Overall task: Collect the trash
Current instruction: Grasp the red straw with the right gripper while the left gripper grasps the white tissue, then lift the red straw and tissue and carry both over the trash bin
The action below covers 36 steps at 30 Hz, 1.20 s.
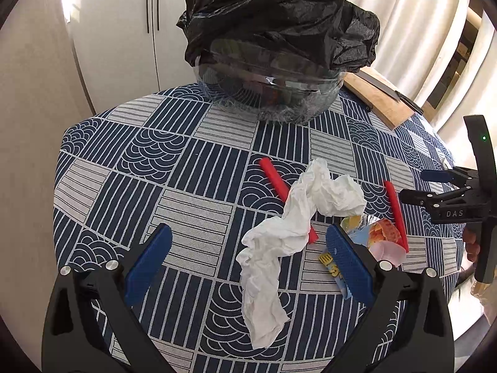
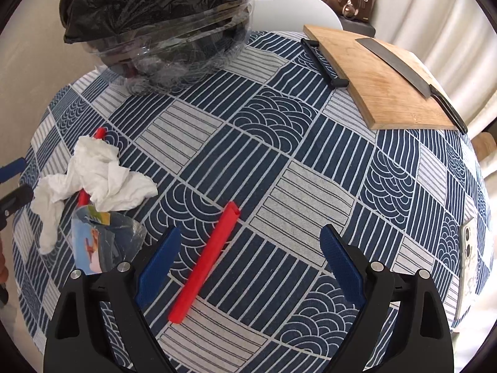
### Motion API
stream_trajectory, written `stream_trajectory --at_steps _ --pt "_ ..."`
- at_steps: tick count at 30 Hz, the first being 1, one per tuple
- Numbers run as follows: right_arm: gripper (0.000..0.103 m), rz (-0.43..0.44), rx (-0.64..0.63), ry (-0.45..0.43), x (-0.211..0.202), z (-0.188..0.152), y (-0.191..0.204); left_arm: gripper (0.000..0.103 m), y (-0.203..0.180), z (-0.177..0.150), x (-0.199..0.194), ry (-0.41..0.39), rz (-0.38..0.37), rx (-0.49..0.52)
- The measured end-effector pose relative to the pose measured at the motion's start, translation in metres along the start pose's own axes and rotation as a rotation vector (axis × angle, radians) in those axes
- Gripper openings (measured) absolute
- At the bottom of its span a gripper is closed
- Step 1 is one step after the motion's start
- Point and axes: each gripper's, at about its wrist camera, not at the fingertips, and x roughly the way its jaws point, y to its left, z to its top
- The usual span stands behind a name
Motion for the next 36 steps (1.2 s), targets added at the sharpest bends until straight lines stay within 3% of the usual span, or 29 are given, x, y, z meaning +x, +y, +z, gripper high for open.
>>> stream_trajectory --at_steps 8,12,14,17,19,20,21,26,36 --pt "0.084 -0.018 0.059 -0.019 0.006 -0.004 0.004 0.097 0.009 0.005 0.020 0.061 -0.037 -0.044" --pt "0.079 -0.039 0.089 0.002 0.011 -0.009 0.008 0.097 0.003 0.005 0.027 0.076 -0.030 -0.021" --pt "0.069 -0.043 0.100 0.016 0.016 -0.011 0.010 0.097 0.003 0.005 0.032 0.092 -0.047 -0.026" --pt "0.061 -0.033 0.109 0.021 0.019 -0.015 0.013 0.084 0.002 0.004 0.037 0.112 -0.034 -0.027" --pt "0.037 -0.021 0.100 0.009 0.016 -0.016 0.017 0.072 0.001 0.002 0.040 0.135 -0.069 -0.031" --pt "0.018 -0.013 0.085 0.005 0.015 -0.016 0.019 0.051 0.000 0.001 0.041 0.146 -0.078 -0.028" --pt "0.012 -0.005 0.070 0.007 0.013 -0.016 0.022 0.034 -0.001 0.000 0.043 0.161 -0.068 -0.023" --pt "0.011 0.012 0.019 0.027 0.010 -0.018 0.030 0.019 0.000 -0.001 0.035 0.156 -0.073 -0.031" --pt "0.011 0.050 0.027 -0.020 -0.019 -0.013 0.014 0.015 0.000 0.010 -0.007 0.073 -0.103 0.007"
